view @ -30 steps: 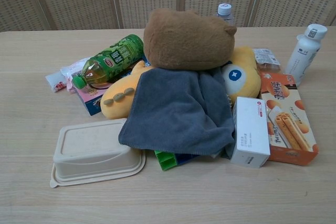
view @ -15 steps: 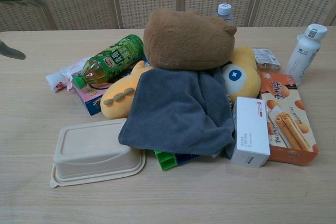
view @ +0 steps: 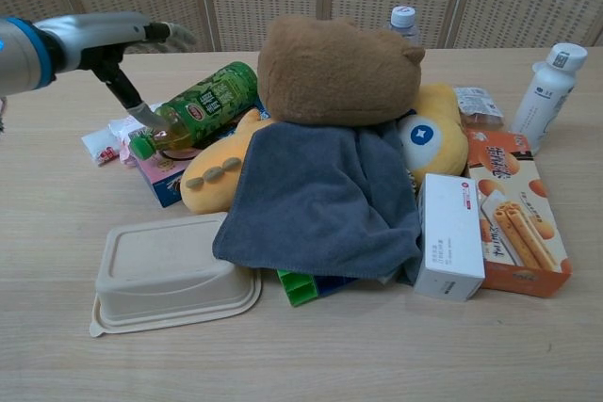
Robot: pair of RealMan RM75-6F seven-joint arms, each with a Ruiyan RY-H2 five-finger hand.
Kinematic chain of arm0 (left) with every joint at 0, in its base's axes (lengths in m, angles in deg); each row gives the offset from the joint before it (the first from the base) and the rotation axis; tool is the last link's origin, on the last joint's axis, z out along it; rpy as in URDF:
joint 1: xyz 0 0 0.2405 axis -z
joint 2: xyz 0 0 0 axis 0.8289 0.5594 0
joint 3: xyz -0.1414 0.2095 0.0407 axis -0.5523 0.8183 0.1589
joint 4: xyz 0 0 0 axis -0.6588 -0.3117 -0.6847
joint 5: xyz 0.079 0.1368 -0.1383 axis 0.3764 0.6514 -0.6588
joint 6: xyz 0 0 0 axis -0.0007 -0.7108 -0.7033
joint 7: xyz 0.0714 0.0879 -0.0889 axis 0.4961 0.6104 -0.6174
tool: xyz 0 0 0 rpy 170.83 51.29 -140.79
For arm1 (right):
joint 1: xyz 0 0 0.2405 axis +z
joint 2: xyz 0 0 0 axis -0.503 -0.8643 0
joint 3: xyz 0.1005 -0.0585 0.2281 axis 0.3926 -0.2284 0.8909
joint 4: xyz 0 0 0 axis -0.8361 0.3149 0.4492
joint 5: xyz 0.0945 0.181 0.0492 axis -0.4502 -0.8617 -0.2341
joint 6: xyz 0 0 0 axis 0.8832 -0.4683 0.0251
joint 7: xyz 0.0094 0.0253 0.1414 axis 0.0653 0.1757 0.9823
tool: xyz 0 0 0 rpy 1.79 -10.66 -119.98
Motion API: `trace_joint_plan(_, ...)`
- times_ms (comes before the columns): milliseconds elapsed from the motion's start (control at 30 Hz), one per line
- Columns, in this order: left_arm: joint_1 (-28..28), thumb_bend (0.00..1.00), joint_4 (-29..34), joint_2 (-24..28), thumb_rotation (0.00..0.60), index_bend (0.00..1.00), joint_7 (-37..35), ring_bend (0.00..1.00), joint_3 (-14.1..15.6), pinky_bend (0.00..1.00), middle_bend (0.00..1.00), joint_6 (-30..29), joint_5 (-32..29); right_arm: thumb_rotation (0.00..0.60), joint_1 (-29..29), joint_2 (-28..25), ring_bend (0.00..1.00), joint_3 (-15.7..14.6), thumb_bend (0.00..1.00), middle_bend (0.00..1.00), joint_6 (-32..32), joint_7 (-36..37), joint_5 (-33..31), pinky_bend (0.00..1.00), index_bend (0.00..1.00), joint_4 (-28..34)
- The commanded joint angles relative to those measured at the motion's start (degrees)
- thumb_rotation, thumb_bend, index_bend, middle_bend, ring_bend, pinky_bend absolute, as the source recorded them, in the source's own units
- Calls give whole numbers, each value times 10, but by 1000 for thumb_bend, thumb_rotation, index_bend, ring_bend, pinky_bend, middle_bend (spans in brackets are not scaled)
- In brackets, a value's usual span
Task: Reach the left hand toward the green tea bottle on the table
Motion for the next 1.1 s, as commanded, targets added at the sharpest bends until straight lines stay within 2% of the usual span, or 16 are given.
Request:
trace_joint_plan(33, 27, 82, -32, -33, 600, 0, 12, 106, -4, 0, 39, 15, -33, 343, -2, -2, 0, 0, 222, 0, 0, 4, -3, 0, 0, 1)
trace_joint_plan(433, 77, 80, -130, -114, 600, 0, 19, 108, -15, 9, 35, 30, -147, 339, -15, -18, 0, 0, 224, 0, 11, 5, -4, 0, 0, 12)
trace_joint_plan(600, 86, 80, -165, -143, 600, 3, 10, 115, -27, 79, 46, 32, -187, 345, -19, -24, 0, 0, 225, 0, 13, 5, -6, 0, 0, 15)
trace_joint_plan(700, 90, 103, -174, -153, 600, 58, 0, 187, -38, 201, 92, 33, -203, 342, -21, -27, 0, 0, 223, 0, 15, 4, -7, 0, 0, 16)
trace_joint_plan(767, 91, 168, -179, -160, 600, 158, -8, 304, -47, 370, 168, 27, -208, 343, -22, -28, 0, 1, 223, 0, 15, 4, -7, 0, 0, 18)
trace_joint_plan(800, 91, 195, -183, -166, 600, 194, -17, 342, -54, 424, 196, 18, -204, 343, -22, -30, 0, 1, 223, 0, 15, 4, -7, 0, 0, 18)
trace_joint_plan(867, 89, 301, -189, -175, 600, 315, -30, 462, -62, 579, 288, 3, -194, 343, -23, -31, 0, 1, 223, 0, 14, 4, -7, 0, 0, 19)
trace_joint_plan(967, 86, 414, -200, -184, 600, 409, -39, 580, -70, 685, 386, -19, -181, 337, -24, -33, 0, 1, 224, 0, 14, 5, -7, 0, 0, 21)
trace_joint_plan(1100, 80, 435, -203, -182, 600, 467, -48, 643, -82, 742, 449, -25, -184, 341, -25, -33, 0, 1, 225, 0, 14, 7, -8, 0, 0, 20)
